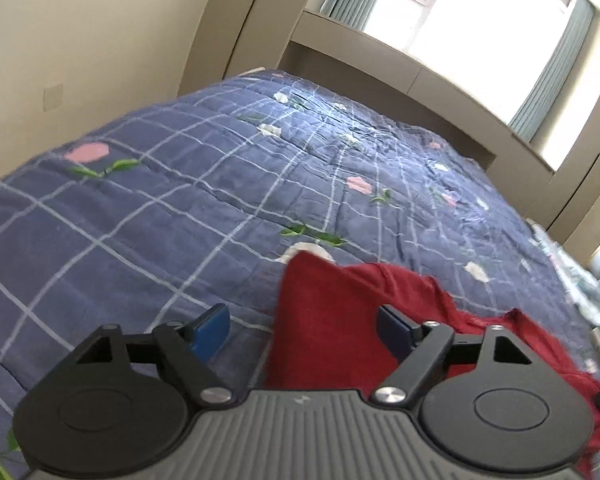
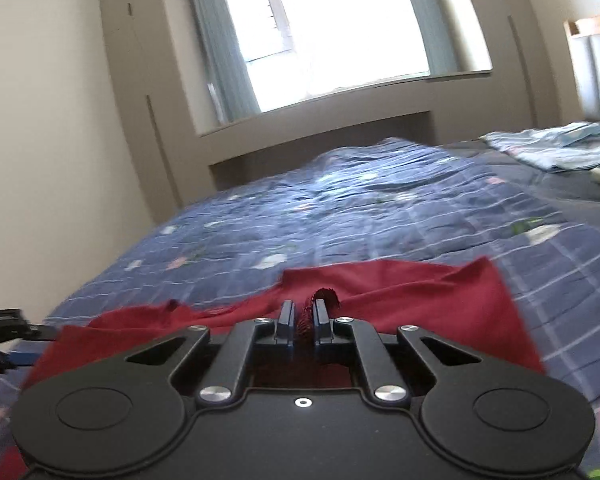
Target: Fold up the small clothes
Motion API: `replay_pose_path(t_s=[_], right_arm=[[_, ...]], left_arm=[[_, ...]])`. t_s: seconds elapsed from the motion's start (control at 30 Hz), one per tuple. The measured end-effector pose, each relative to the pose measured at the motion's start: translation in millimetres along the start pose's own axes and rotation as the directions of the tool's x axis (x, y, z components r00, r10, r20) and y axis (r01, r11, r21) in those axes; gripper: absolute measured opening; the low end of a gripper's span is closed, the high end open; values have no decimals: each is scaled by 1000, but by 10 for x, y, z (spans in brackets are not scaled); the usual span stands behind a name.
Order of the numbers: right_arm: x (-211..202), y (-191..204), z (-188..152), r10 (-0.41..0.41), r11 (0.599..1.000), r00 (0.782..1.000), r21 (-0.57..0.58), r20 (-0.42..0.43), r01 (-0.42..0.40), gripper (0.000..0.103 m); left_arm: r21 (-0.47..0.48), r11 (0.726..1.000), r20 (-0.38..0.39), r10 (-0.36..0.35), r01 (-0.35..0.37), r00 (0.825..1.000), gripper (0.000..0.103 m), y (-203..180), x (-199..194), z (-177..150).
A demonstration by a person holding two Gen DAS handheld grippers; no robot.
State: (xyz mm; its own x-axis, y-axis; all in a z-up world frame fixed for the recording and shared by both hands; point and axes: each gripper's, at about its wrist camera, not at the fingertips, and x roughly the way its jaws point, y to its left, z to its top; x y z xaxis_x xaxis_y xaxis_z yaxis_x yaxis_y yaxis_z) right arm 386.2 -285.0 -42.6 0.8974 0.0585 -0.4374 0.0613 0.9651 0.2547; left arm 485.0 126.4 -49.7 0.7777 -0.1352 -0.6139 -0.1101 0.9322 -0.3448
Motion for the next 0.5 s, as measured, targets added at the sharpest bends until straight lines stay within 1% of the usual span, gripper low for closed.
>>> replay_pose_path(t_s=[0.07, 0.13, 0.17, 0.23, 0.27, 0.3, 0.33, 0.37, 0.4, 0.43, 0.47, 0.5], right_arm=[[81, -72, -67, -22, 1000, 998, 18, -52, 23, 9], [174, -149, -143, -21, 999, 995, 46, -96, 26, 14], [194, -180, -159, -16, 998, 995, 60, -103, 22, 16], [210, -229, -164, -8, 996, 995, 87, -100, 16, 16], [204, -253, -170, -5, 995, 995, 96, -98, 14, 16], [212, -266, -177, -1, 995, 996, 104, -95, 10, 16], [218, -278, -187, 2, 994, 996, 110, -94, 8, 16], [228, -289, -193, 4, 993, 995, 115, -96, 7, 16], [232, -293, -189, 5, 993, 995, 118, -97, 7, 16], [233, -292, -187, 5, 993, 995, 118, -95, 6, 16], [238, -279, -188, 5, 993, 996, 116, -93, 6, 16], [235, -270, -190, 4, 994, 996, 113, -91, 7, 16]], left_arm=[[5, 1000, 0, 14, -14, 1000, 87, 5, 15, 8], [-15, 1000, -16, 18, -19, 1000, 87, 46, 63, 32], [-26, 1000, -31, 14, -15, 999, 87, 76, 104, 48], [-54, 999, -65, -1, -3, 998, 81, 134, 198, 81], [-69, 998, -76, -14, 9, 997, 67, 152, 231, 93], [-82, 996, -90, -44, 36, 995, 39, 164, 261, 101], [-94, 992, -110, -90, 80, 990, 22, 162, 285, 114], [-96, 990, -115, -116, 105, 987, 11, 130, 277, 125], [-72, 992, -97, -110, 103, 989, 7, 70, 239, 133], [-12, 996, -63, -93, 92, 994, 6, -25, 170, 140], [38, 996, -22, -80, 81, 997, 6, -102, 95, 141], [86, 994, 41, -73, 70, 996, 6, -180, -10, 134]])
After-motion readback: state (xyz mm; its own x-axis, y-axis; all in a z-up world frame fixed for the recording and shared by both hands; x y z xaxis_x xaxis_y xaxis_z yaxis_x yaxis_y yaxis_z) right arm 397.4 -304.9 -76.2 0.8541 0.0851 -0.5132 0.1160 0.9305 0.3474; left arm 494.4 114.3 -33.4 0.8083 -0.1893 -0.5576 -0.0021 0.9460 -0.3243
